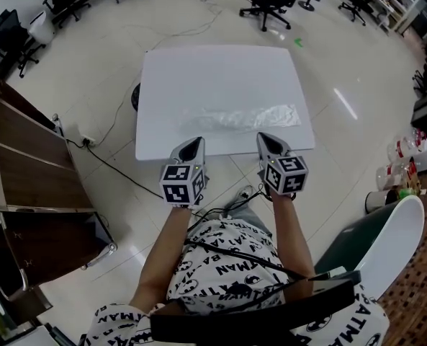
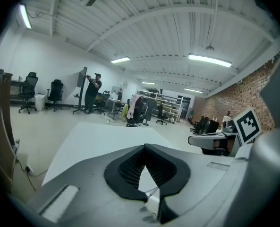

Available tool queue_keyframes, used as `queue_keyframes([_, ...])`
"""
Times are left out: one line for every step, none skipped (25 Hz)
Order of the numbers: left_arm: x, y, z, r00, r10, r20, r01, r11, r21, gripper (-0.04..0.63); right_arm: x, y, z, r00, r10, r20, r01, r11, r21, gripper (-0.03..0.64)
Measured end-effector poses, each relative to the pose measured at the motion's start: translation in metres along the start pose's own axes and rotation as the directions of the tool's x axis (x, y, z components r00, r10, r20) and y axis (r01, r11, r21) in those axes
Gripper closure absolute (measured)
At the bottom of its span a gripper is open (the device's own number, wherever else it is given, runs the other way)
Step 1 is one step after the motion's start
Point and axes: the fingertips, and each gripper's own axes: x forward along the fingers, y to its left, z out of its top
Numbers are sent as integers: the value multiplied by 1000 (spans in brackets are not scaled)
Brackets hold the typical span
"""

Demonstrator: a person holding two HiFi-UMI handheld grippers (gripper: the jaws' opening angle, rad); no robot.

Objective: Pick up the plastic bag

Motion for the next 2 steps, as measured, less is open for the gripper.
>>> queue_keyframes([1,-1,2,1000,-1,-1,1,1000,2,592,0,-1,3,1000,0,2,0,1000,0,617])
queue_keyframes([2,-2,4,1000,-2,-1,2,1000,3,592,-1,-2,6,1000,-1,4,1,1000,0,617])
